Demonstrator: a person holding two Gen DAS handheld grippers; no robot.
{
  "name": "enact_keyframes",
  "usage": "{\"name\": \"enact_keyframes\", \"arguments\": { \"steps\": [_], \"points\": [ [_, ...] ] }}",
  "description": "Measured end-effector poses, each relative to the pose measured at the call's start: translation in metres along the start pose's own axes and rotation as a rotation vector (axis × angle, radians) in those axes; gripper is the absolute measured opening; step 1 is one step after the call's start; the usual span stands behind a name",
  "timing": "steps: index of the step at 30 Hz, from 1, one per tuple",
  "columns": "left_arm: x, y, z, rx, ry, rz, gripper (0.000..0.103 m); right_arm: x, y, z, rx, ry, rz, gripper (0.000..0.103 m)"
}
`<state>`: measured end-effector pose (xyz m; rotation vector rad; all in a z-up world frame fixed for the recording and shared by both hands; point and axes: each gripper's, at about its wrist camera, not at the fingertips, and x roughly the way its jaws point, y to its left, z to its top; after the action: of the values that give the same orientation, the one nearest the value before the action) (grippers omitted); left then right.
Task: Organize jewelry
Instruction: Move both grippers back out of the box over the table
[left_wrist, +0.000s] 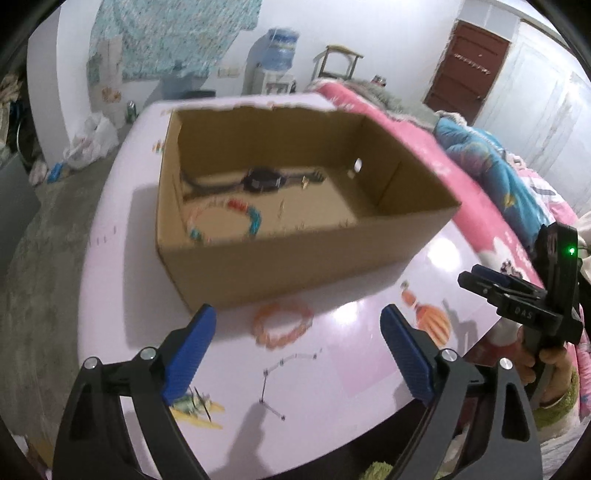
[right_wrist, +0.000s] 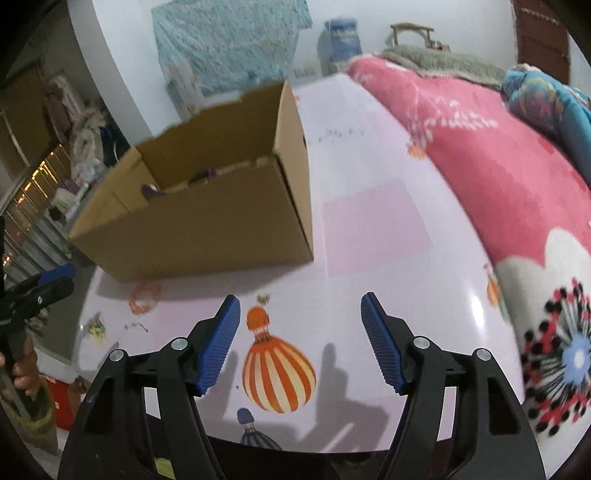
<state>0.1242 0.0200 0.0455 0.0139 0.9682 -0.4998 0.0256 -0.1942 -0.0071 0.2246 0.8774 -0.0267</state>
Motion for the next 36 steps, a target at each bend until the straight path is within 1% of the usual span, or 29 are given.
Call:
{"name": "enact_keyframes", "arguments": {
  "steps": [2, 5, 11, 15, 18, 24, 27, 31, 34, 36],
  "points": [
    [0.007, 0.002, -0.007, -0.014, 0.017, 0.020, 0.088, 0.006, 0.003, -0.003, 0.000, 0.020, 0.000, 0.068],
    [0.015, 0.000, -0.014, -0.007, 0.021, 0.054, 0.088, 0.016, 0.009, -0.006, -0.011, 0.041, -0.004, 0.069],
    [0.029, -0.007, -0.019, 0.027, 0.036, 0.094, 0.088, 0.027, 0.019, -0.005, -0.041, 0.063, -0.001, 0.069],
    [0.036, -0.011, -0.021, 0.059, 0.034, 0.128, 0.088, 0.032, 0.023, -0.005, -0.055, 0.070, -0.002, 0.069],
    [0.039, -0.015, -0.023, 0.085, 0.028, 0.137, 0.088, 0.033, 0.022, -0.005, -0.052, 0.073, 0.005, 0.069],
    [0.041, -0.021, -0.027, 0.116, -0.020, 0.103, 0.088, 0.034, 0.022, -0.005, -0.054, 0.071, 0.004, 0.069],
    [0.038, -0.026, -0.028, 0.136, -0.064, 0.071, 0.088, 0.033, 0.020, -0.004, -0.053, 0.064, 0.004, 0.069],
    [0.036, -0.030, -0.027, 0.146, -0.103, 0.004, 0.086, 0.031, 0.017, -0.004, -0.041, 0.056, 0.009, 0.069],
    [0.039, -0.031, -0.024, 0.146, -0.116, -0.029, 0.079, 0.032, 0.013, -0.003, -0.027, 0.056, 0.014, 0.069],
    [0.042, -0.032, -0.026, 0.145, -0.109, -0.036, 0.070, 0.032, 0.012, -0.002, -0.018, 0.054, 0.018, 0.069]
  ]
}}
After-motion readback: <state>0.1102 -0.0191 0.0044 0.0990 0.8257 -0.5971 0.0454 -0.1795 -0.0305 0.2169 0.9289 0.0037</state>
